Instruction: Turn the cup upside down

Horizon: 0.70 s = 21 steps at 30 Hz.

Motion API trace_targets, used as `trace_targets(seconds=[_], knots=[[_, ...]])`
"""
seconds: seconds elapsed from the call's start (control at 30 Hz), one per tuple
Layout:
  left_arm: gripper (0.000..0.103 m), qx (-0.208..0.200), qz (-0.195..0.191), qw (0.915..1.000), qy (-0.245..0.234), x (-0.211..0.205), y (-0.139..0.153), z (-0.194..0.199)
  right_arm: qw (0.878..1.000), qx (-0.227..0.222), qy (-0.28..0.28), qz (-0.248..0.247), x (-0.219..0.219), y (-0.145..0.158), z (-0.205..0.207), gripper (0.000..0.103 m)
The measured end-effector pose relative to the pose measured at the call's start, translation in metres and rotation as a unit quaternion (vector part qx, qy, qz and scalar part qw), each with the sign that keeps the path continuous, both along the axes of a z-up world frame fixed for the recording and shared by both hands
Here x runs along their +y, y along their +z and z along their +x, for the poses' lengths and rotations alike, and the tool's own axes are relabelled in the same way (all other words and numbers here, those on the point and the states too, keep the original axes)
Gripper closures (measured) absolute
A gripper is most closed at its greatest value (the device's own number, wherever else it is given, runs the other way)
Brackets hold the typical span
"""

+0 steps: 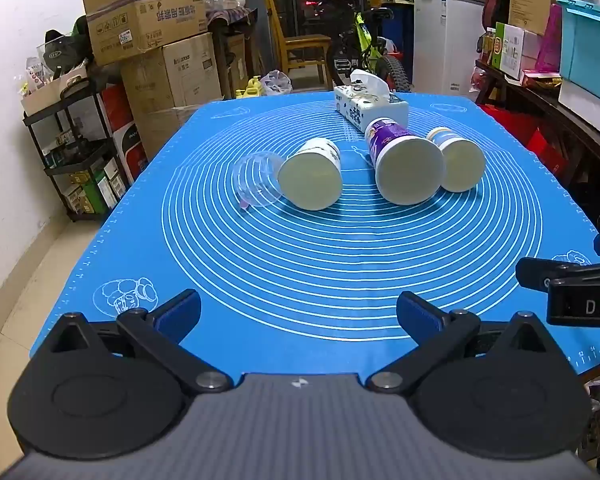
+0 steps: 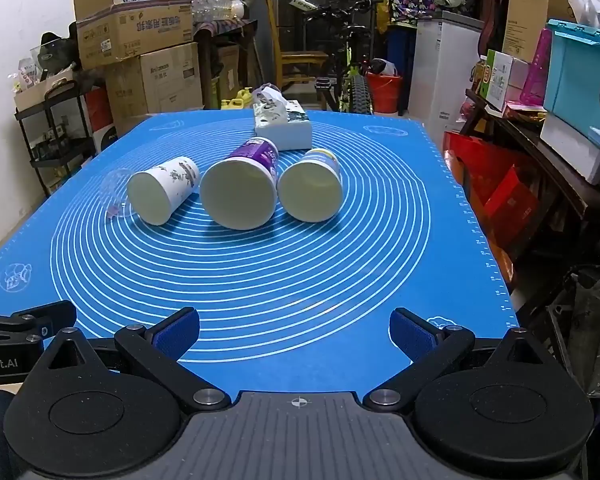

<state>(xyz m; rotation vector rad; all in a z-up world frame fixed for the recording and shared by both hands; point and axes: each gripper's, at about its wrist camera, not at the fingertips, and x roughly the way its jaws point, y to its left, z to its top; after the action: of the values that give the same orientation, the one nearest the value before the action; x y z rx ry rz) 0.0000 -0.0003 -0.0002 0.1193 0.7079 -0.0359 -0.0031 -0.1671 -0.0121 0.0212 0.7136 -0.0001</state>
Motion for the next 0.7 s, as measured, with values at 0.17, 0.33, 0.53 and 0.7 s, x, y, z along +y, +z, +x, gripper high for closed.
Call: trace_targets(seconds=[0.17, 0.33, 0.53, 0.7], knots=[[0.000, 0.000, 0.002, 1.0000, -0.001, -0.0017, -0.0010, 0.0000, 1.000, 0.000, -0.001, 0.001, -0.0003, -0.0016, -0.0017, 0.002], [0.000, 0.000, 0.002, 1.0000, -0.001, -0.0036, -0.0018, -0.0013, 1.000, 0.000, -0.001, 0.000, -0.0001, -0.0014, -0.0015, 0.002], [0.000, 0.000, 0.003, 1.0000, -0.001, -0.0037, -0.0018, -0.0012, 1.000, 0.000, -0.001, -0.001, -0.0002, -0.0019, -0.0008, 0.002], [0.000, 0.000, 0.003, 1.0000, -0.002, -0.0040, -0.0019, -0.0015, 1.000, 0.001, -0.001, -0.001, 0.0010, -0.0014, -0.0008, 0.002]])
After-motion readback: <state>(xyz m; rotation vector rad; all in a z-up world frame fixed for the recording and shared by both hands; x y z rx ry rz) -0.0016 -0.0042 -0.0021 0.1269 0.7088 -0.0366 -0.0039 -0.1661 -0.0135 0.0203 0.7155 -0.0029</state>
